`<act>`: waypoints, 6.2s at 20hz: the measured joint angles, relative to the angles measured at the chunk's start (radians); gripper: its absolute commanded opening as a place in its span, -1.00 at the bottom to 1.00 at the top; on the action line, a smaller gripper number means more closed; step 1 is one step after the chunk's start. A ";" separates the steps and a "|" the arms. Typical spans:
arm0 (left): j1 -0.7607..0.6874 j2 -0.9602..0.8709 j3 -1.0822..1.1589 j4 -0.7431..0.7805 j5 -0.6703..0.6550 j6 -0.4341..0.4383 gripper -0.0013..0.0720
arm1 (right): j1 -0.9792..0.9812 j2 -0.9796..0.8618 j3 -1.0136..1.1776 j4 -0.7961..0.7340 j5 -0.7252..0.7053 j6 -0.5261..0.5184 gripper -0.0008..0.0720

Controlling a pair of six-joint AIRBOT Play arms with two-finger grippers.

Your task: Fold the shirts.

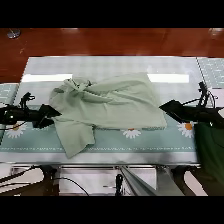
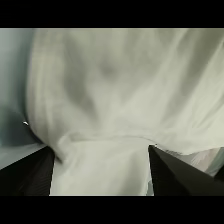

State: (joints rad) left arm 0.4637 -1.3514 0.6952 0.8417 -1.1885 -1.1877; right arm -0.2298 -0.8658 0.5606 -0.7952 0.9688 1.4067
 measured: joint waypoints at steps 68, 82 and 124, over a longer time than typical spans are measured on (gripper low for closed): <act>-0.516 0.505 0.735 0.755 -0.040 -0.309 -0.90 | 0.081 0.116 0.898 -0.430 0.507 0.134 -0.92; -0.516 -0.277 0.879 0.705 0.394 -0.492 -0.90 | 0.083 -0.831 1.130 -0.154 0.089 0.079 -0.92; 0.105 0.217 -0.029 0.188 -0.139 -0.204 0.94 | -0.078 -0.173 0.146 -0.040 0.139 -0.145 0.74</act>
State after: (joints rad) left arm 0.5682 -1.1343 0.6666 1.0294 -1.3273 -1.3922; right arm -0.3077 -1.0389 0.7063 -0.8356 1.1080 1.2613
